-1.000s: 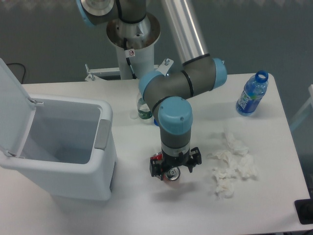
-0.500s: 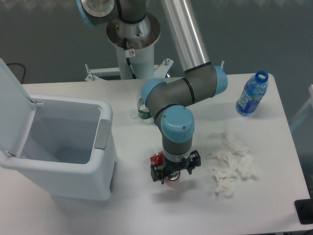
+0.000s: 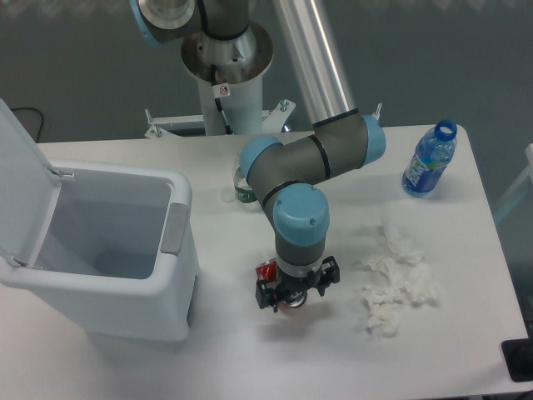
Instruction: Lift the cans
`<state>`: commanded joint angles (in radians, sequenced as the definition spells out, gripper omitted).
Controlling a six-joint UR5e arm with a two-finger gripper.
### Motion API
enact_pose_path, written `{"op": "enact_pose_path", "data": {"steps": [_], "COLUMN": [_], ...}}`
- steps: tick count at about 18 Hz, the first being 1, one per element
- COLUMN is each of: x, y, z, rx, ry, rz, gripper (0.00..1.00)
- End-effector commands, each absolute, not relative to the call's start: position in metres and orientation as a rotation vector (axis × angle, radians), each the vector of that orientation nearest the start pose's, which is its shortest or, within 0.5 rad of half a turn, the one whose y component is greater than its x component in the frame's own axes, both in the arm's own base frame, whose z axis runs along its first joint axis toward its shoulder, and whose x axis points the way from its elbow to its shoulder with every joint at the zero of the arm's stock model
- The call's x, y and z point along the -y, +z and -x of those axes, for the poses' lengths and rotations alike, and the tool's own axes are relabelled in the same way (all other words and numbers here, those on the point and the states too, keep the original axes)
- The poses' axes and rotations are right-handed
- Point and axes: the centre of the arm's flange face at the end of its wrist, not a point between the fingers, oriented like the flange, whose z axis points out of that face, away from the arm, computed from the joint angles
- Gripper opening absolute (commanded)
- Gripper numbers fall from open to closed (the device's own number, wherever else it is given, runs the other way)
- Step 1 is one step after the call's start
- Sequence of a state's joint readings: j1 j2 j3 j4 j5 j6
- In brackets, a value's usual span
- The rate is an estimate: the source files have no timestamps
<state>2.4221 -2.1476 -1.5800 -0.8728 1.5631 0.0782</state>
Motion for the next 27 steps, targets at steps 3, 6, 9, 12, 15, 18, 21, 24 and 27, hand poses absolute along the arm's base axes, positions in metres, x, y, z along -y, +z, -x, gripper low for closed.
{"op": "enact_pose_path", "data": {"steps": [3, 6, 9, 12, 15, 18, 21, 24, 27], "x": [-0.5391, -0.5363, -0.5365, -0.5371, -0.54, -0.5399, -0.5396, -0.5401, -0.5402], "y": [0.2115, 0.2064, 0.2065, 0.2066, 0.212, 0.2121, 0.2114, 0.2104, 0.2105], "z": [0.4133, 0.4107, 0.4107, 0.4098, 0.4126, 0.4127, 0.4123, 0.4117, 0.4118], "rx": [1.145, 1.147, 1.144, 1.14, 1.135, 1.133, 1.136, 1.134, 1.134], "ry": [0.074, 0.086, 0.084, 0.084, 0.089, 0.092, 0.091, 0.092, 0.092], "rz": [2.825, 2.841, 2.84, 2.842, 2.829, 2.83, 2.831, 2.833, 2.832], "gripper": [1.0, 1.0, 1.0, 1.0, 1.0, 0.97, 0.87, 0.81, 0.78]}}
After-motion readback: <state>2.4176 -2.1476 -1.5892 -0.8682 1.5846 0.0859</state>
